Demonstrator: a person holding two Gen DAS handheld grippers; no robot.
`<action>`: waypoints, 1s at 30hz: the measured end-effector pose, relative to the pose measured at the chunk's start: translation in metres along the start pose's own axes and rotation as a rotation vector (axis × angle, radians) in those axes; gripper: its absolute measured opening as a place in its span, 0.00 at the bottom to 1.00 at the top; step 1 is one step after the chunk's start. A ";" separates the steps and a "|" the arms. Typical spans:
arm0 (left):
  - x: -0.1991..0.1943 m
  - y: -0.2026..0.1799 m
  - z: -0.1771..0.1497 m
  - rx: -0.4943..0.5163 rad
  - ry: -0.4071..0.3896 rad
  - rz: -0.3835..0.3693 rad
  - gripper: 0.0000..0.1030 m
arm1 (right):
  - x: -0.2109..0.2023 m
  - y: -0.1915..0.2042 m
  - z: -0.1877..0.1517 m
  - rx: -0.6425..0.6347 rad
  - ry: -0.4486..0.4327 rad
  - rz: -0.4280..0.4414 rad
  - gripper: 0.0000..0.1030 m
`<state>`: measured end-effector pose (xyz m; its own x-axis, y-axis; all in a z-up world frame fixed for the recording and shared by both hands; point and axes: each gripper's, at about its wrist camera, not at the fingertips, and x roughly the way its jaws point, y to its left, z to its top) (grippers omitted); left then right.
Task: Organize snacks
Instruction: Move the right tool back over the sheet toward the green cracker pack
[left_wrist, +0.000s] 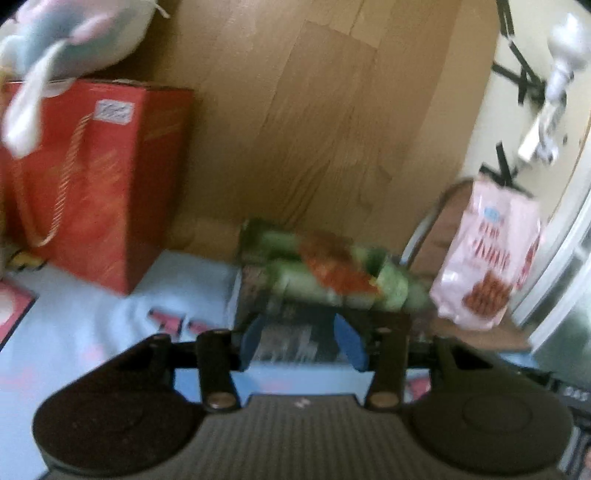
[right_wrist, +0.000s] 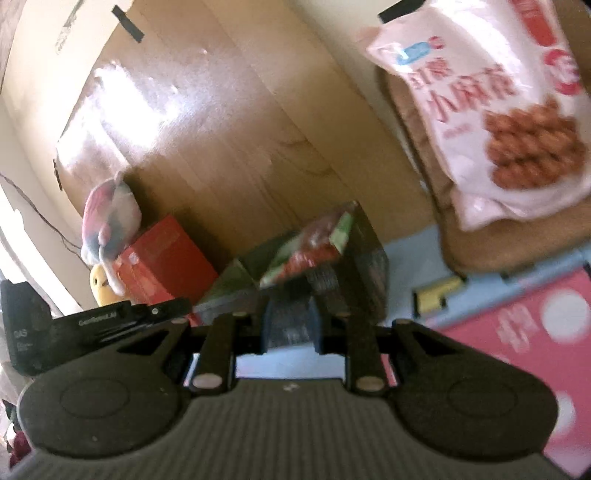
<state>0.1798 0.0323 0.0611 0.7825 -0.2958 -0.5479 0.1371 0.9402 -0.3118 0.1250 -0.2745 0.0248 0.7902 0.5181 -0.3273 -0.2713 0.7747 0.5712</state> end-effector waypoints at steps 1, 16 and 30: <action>-0.006 -0.002 -0.009 0.007 0.010 0.014 0.44 | -0.009 0.002 -0.009 -0.001 -0.002 -0.004 0.26; -0.086 -0.017 -0.106 0.074 0.056 0.179 0.50 | -0.071 0.060 -0.099 -0.248 0.025 -0.038 0.33; -0.099 -0.023 -0.143 0.089 0.084 0.206 0.50 | -0.070 0.056 -0.124 -0.289 0.141 -0.144 0.36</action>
<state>0.0121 0.0160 0.0114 0.7464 -0.1060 -0.6570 0.0361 0.9922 -0.1190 -0.0138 -0.2229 -0.0139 0.7532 0.4257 -0.5015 -0.3229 0.9035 0.2820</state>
